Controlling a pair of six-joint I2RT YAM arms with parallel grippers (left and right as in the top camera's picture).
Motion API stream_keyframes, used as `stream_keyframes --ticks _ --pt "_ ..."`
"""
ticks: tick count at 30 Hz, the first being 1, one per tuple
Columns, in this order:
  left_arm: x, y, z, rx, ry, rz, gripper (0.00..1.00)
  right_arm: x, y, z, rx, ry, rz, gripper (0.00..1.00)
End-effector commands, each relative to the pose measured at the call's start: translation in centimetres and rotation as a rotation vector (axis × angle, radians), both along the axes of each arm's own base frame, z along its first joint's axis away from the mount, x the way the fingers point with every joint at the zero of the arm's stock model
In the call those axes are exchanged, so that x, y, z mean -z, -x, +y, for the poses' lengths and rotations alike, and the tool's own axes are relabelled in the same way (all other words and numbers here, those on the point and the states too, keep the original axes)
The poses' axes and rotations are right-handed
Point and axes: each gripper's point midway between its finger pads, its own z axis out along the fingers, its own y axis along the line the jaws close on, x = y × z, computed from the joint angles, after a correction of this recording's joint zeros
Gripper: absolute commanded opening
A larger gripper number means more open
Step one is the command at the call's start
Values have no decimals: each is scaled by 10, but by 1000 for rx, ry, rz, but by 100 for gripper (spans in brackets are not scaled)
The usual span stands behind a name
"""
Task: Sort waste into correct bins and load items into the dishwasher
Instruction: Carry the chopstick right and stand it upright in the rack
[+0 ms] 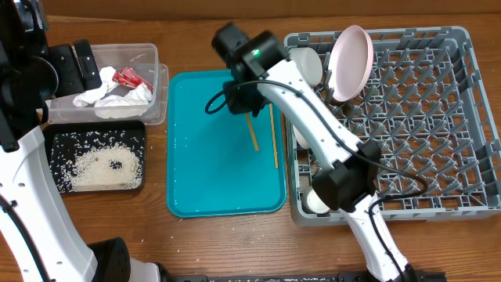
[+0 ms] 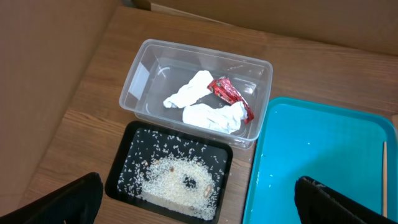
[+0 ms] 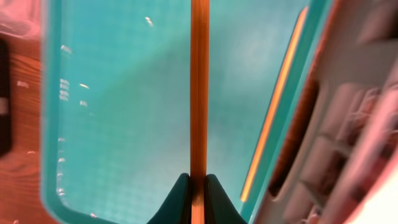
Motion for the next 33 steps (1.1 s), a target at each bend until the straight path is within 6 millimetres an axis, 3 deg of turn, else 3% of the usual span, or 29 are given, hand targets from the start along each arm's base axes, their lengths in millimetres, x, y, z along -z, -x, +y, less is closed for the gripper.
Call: stream_keyframes --ticks 1,6,11,15,17,21,23,24,28,33 --pt "-1 -1 3 4 -19 4 100 -62 -11 -10 -2 -68 -163 6" --pt "-1 -1 3 4 -19 4 100 -118 -5 -31 27 -124 -266 6" --pt "-1 -1 3 4 -19 4 100 -173 18 -76 61 -152 -348 6" --pt "-1 -1 3 4 -19 4 100 -179 39 -123 121 -90 -338 6" --pt "-1 -1 3 4 -19 4 100 -163 50 -154 171 -3 -298 6" --pt "-1 -1 3 4 -19 4 100 -116 69 -186 188 109 -155 6" --pt "-1 -1 3 4 -19 4 100 -91 73 -194 179 151 -85 6" --pt "-1 -1 3 4 -19 3 100 -63 76 -200 161 190 -23 6" --pt "-1 -1 3 4 -19 4 100 -15 75 -212 123 241 39 6" --pt "-1 -1 3 4 -19 4 100 21 73 -242 192 293 72 6"
